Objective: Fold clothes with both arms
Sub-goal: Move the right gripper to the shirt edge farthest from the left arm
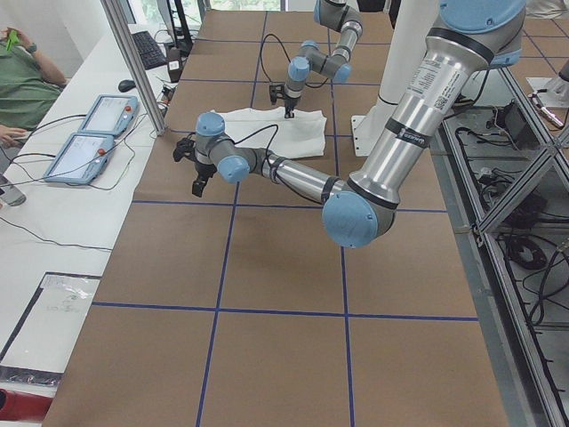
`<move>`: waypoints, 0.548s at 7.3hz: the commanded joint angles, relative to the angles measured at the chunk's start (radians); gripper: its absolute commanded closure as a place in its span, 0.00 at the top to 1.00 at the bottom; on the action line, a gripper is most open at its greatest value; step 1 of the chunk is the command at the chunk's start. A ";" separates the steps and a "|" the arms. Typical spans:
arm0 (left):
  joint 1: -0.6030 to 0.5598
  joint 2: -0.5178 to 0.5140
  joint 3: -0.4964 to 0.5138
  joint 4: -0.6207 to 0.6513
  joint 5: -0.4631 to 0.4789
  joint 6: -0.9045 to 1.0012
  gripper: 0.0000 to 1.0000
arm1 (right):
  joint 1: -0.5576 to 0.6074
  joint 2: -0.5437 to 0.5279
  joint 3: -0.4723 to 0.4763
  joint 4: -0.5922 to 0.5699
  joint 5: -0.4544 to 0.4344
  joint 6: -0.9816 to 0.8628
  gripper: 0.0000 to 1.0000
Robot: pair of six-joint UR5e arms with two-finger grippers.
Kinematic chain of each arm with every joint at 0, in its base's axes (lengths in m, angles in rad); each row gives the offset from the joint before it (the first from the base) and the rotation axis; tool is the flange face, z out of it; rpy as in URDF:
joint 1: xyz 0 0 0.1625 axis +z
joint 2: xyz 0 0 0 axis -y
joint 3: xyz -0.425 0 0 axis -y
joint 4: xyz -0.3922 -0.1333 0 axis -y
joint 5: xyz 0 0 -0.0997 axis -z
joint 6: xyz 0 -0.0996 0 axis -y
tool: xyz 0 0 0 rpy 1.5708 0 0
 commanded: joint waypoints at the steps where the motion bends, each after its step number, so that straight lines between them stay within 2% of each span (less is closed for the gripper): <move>1: 0.000 -0.001 -0.003 0.000 0.000 -0.005 1.00 | 0.015 -0.116 0.120 -0.018 -0.002 -0.010 0.00; 4: 0.000 -0.001 -0.006 0.000 -0.002 -0.009 1.00 | 0.027 -0.160 0.145 -0.018 -0.024 -0.015 0.00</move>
